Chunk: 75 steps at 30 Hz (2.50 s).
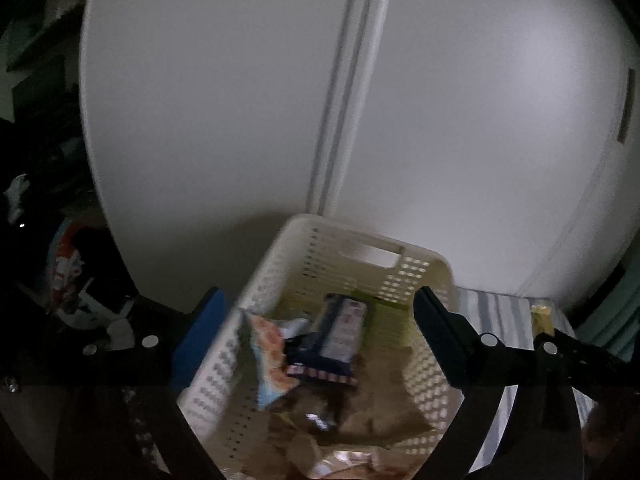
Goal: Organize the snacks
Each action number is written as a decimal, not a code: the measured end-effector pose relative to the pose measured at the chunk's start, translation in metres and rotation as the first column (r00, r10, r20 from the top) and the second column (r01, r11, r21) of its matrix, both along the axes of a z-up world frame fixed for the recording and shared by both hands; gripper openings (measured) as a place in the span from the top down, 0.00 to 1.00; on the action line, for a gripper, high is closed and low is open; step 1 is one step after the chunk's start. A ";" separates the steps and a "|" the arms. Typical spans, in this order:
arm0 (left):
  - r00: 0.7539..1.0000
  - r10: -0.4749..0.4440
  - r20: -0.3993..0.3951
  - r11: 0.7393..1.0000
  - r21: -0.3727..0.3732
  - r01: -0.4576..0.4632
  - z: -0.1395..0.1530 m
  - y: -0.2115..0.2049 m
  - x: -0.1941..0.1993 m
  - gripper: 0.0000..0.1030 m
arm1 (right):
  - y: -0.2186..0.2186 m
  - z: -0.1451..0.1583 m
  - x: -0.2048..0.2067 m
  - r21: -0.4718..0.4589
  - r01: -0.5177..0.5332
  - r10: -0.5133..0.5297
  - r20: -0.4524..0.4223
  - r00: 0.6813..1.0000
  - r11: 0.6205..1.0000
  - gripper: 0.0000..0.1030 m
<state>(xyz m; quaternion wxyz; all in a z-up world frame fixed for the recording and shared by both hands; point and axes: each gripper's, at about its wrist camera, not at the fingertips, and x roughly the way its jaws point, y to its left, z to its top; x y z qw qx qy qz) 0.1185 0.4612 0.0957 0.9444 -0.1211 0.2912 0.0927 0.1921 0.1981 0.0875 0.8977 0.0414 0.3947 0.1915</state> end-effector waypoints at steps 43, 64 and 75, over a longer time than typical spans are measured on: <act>0.995 0.094 0.044 0.988 0.121 -0.099 0.021 0.010 -0.019 0.03 | 0.041 -0.006 -0.065 -0.070 -0.090 0.089 -0.025 0.996 0.993 0.05; 0.994 0.067 -0.090 0.845 0.535 -0.008 0.010 -0.048 -0.152 0.03 | 0.001 0.044 -0.196 -0.089 0.025 0.010 0.377 0.926 0.996 0.05; 0.998 0.039 -0.047 0.836 0.549 -0.007 0.018 -0.062 -0.176 0.03 | 0.022 0.037 -0.210 -0.152 -0.033 0.079 0.305 0.949 0.988 0.05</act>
